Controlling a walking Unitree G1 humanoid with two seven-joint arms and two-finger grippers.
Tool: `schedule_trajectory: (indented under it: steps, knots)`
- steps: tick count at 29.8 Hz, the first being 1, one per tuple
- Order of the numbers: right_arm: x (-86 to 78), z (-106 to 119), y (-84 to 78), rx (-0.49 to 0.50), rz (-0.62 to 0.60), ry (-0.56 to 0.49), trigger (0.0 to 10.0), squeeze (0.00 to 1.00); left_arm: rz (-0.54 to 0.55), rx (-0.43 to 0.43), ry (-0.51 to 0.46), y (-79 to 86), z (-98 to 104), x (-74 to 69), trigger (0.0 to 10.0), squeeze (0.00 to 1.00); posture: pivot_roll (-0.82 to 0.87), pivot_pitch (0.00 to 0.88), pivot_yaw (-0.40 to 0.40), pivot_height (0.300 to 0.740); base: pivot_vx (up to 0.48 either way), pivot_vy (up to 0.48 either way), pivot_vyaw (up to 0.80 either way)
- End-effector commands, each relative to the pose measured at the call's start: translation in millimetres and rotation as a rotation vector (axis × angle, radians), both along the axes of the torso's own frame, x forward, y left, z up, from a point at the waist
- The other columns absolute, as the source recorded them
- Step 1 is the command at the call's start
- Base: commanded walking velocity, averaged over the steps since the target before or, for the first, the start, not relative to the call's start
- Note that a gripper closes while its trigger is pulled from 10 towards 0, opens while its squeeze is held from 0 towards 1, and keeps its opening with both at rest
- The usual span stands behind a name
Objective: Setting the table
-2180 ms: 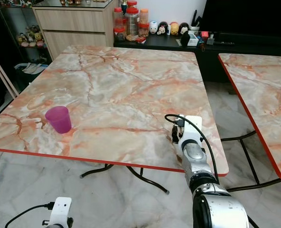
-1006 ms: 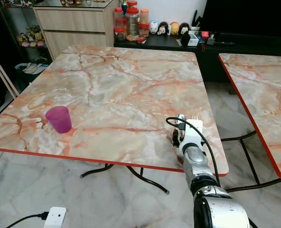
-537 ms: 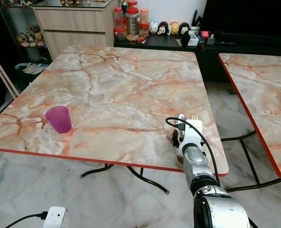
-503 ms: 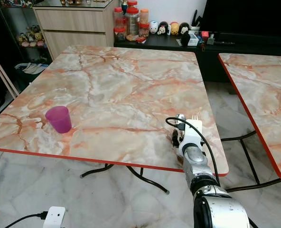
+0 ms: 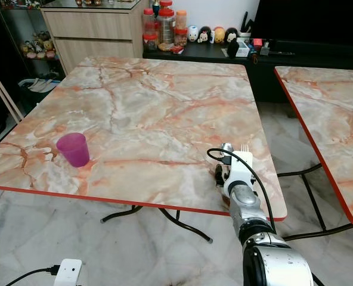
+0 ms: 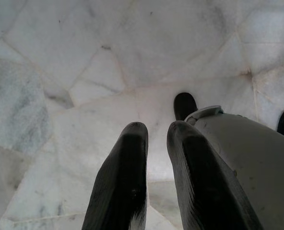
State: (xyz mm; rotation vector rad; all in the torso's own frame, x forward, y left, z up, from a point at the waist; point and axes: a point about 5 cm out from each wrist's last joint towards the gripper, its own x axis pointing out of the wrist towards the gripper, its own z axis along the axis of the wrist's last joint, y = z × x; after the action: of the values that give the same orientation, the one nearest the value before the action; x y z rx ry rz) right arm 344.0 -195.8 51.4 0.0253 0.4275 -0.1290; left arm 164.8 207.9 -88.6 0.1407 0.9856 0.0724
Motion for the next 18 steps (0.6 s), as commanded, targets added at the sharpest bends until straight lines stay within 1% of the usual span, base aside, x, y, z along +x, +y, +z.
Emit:
schedule_trajectory:
  steps: [1,5,18]
  knots:
    - [5.1,5.9,2.8,-0.007,0.018,-0.003,10.0,0.0,0.011,0.009,-0.003,3.6,-0.3,-3.0,10.0,0.0,0.03,0.04,-0.026,0.74,0.0,0.0,0.0]
    - [5.7,5.9,4.6,-0.013,0.025,0.006,10.0,0.0,0.015,0.007,0.001,3.2,-1.1,-4.8,10.0,0.0,0.03,0.047,-0.028,0.74,0.0,0.0,0.0]
    - [2.9,0.1,10.2,-0.014,0.04,0.041,10.0,0.0,0.014,0.002,0.003,4.0,-0.5,-3.2,10.0,0.0,0.04,0.05,-0.027,0.74,0.0,0.0,0.0]
